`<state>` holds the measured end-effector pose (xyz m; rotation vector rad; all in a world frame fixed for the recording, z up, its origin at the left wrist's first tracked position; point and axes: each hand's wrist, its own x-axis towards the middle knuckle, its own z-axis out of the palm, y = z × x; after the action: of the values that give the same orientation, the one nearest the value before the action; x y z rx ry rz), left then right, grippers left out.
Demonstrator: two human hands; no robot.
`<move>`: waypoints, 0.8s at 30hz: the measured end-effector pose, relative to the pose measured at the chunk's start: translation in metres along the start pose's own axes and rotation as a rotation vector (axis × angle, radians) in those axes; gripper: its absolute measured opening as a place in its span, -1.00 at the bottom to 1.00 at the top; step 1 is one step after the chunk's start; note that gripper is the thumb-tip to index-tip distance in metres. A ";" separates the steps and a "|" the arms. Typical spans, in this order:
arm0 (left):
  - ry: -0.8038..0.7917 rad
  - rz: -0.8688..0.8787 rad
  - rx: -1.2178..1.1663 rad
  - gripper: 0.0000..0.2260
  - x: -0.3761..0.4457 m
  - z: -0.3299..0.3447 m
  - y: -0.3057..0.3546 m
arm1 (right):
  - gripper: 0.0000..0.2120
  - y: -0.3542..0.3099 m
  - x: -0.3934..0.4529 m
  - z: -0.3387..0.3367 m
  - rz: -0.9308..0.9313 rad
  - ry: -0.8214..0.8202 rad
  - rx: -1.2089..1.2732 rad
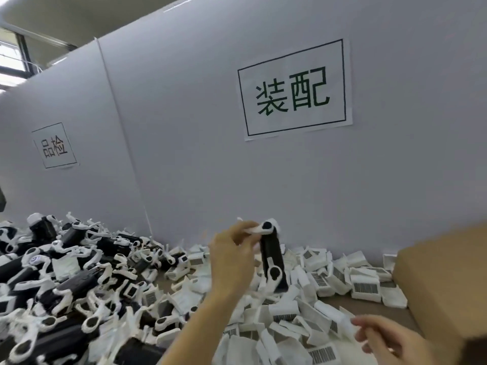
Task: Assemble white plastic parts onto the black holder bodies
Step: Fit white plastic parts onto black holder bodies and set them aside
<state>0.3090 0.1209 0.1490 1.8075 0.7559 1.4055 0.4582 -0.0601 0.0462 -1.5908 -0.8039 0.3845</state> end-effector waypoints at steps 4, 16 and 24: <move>-0.073 -0.255 -0.415 -0.71 -0.064 0.052 0.002 | -0.76 -0.008 0.001 0.008 0.252 -0.188 0.249; -0.181 -0.567 -0.621 -0.85 -0.108 0.084 -0.039 | -0.52 0.007 -0.006 0.010 -0.017 0.128 -0.076; -0.287 -0.672 -0.640 -0.80 -0.117 0.090 -0.040 | -0.39 0.010 -0.014 0.018 -0.233 0.017 -0.446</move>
<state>0.3679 0.0342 0.0379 1.0716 0.5874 0.7863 0.4393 -0.0571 0.0301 -1.8786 -1.1029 0.0200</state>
